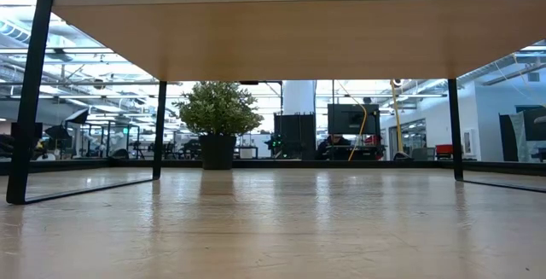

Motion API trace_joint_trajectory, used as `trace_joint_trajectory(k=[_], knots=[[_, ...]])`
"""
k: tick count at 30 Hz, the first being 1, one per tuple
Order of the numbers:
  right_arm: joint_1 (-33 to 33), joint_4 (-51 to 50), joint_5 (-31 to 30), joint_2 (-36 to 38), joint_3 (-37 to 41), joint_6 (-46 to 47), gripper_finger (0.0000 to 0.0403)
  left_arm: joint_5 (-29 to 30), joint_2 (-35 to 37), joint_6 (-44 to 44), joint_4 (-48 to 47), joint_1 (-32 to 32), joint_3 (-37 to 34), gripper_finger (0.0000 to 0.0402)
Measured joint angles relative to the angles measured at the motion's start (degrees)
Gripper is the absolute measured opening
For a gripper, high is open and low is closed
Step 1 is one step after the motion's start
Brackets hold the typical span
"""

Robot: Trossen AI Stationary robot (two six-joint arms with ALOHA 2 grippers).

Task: Pick & Place candle stick holders
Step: Put the candle holder on the shelf aligned with the other candle holder

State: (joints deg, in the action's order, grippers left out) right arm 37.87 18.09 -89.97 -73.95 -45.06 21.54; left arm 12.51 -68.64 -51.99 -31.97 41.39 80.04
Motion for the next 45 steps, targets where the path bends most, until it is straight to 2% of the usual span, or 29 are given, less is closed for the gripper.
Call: trace_joint_trajectory(k=[17,24,31,34,45], knots=[[0.1,-0.5,0.0,0.0,0.0,0.3,0.0022,-0.2,0.0,-0.4,0.0,0.0,0.0,0.0161],[0.1,0.3,0.0,0.0,0.3,0.6,0.0065,-0.1,0.0,-0.7,0.0,0.0,0.0,0.0161],[0.7,0.9,0.0,0.1,4.5,9.5,0.0109,-0.1,0.0,-0.7,0.1,0.0,0.0,0.0161],[1.5,1.2,0.0,0.0,4.8,10.6,0.0121,0.0,0.0,-0.7,0.1,0.0,0.0,0.0161],[1.6,16.9,0.0,0.0,4.8,-7.5,0.0125,0.0,0.0,-0.4,0.1,0.0,0.0,0.0161]])
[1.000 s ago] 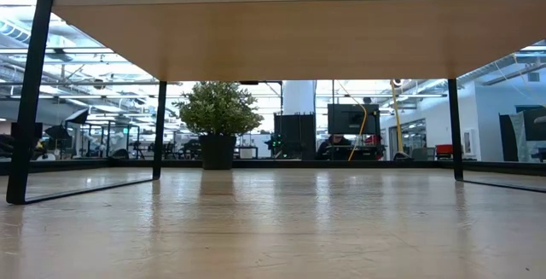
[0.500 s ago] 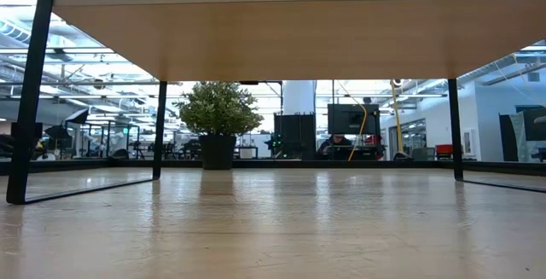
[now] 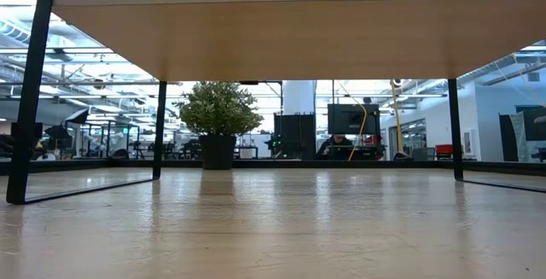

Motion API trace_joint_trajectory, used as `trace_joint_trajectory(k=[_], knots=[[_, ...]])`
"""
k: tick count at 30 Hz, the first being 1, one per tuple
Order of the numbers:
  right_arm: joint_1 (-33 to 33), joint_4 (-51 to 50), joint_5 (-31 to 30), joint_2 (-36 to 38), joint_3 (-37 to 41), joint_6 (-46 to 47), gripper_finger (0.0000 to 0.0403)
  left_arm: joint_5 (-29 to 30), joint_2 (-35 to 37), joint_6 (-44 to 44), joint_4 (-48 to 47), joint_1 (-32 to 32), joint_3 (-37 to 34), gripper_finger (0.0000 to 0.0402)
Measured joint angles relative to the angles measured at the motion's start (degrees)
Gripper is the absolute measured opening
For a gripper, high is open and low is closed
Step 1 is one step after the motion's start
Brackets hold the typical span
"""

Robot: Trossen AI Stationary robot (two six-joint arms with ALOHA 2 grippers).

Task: Pick & Place candle stick holders
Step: Put the candle holder on the shelf aligned with the other candle holder

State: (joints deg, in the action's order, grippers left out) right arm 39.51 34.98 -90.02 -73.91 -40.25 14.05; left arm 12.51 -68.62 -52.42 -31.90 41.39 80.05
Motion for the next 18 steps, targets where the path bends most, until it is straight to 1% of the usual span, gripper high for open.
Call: trace_joint_trajectory(k=[8,14,18], knots=[[0.0,5.5,0.0,0.0,0.0,-6.0,0.0122,0.7,0.0,0.2,0.0,0.0,0.0,0.0161],[0.8,7.4,0.0,0.0,0.0,-7.1,0.0109,0.7,0.0,0.1,0.0,0.0,0.0,0.0161],[1.6,9.6,0.0,0.0,0.0,-9.1,0.0107,1.1,0.0,0.7,0.2,0.0,0.0,0.0161]])
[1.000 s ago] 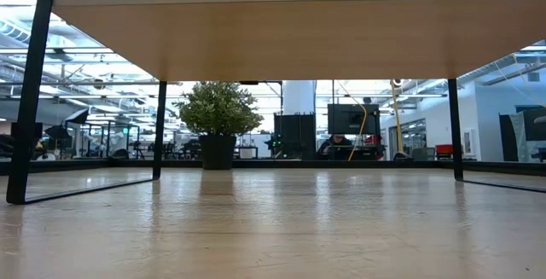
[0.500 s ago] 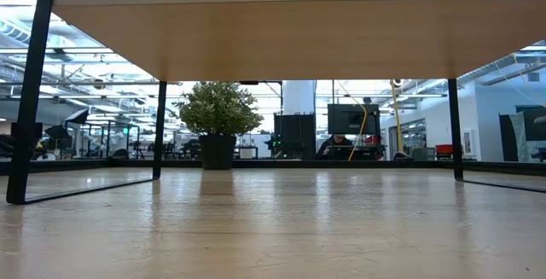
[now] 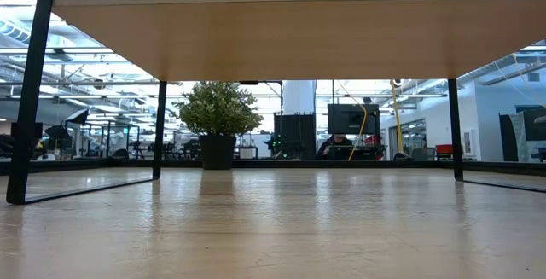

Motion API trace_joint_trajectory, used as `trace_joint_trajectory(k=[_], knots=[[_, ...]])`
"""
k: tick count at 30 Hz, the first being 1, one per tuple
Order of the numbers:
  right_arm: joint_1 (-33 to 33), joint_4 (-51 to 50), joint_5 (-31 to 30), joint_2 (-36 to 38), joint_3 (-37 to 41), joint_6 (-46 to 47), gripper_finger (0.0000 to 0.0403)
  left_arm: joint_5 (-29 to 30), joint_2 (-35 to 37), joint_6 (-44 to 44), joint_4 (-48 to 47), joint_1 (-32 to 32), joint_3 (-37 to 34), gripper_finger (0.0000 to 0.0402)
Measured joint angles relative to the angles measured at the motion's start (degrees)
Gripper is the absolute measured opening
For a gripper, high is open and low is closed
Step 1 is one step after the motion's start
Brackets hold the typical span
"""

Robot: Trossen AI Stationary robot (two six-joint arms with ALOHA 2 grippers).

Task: Pick & Place candle stick holders
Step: Put the candle holder on the shelf aligned with the other candle holder

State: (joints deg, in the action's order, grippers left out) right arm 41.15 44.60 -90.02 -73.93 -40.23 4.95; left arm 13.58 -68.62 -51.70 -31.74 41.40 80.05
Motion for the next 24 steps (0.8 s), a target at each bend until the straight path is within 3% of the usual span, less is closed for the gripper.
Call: trace_joint_trajectory(k=[8,17,24], knots=[[0.3,1.9,0.0,0.0,0.0,-1.4,0.0128,0.0,0.0,1.5,0.4,-0.1,0.0,0.0161],[0.5,3.8,0.0,0.2,0.0,-1.5,0.0187,0.0,0.0,1.4,0.5,-0.1,0.0,0.0161],[4.1,15.9,0.0,0.2,-1.2,-12.6,0.023,0.0,-0.3,1.5,0.6,0.1,0.0,0.0161]])
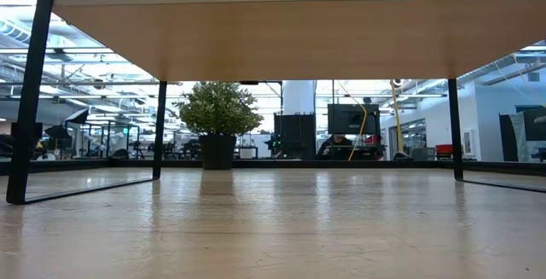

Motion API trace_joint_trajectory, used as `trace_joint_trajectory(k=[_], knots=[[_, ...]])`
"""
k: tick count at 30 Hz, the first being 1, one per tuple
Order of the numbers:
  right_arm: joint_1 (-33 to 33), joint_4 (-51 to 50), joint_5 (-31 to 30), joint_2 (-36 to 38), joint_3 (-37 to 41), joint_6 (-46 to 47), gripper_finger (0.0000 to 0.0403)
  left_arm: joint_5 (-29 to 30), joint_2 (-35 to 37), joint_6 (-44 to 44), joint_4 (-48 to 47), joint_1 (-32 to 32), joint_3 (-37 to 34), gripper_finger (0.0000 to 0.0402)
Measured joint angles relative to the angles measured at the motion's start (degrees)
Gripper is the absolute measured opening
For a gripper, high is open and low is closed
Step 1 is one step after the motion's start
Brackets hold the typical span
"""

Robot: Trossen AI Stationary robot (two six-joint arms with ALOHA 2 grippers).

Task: Pick & Place candle stick holders
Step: Put the candle holder on the shelf aligned with the other candle holder

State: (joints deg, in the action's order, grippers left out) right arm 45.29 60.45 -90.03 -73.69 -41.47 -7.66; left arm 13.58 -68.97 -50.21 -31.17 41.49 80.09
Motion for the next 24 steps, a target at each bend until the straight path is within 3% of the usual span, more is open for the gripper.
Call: trace_joint_trajectory(k=[4,13,19,21,24], knots=[[3.0,5.3,0.0,0.0,-1.9,-6.3,0.0235,0.0,0.0,0.4,0.1,0.1,0.0,0.0161],[12.3,5.5,0.0,0.0,-9.4,-13.4,0.0228,0.0,0.0,0.6,0.9,0.1,0.0,0.0161],[21.0,5.8,0.4,0.8,-11.9,-10.1,0.0209,0.0,0.0,1.8,1.3,0.3,0.0,0.0161],[23.5,5.9,4.0,1.3,-12.0,-7.1,0.0201,0.0,0.0,2.2,1.3,0.3,0.0,0.0161],[25.7,5.6,15.2,1.6,-12.0,-4.3,0.0182,0.0,0.0,3.0,1.3,0.3,0.0,0.0161]])
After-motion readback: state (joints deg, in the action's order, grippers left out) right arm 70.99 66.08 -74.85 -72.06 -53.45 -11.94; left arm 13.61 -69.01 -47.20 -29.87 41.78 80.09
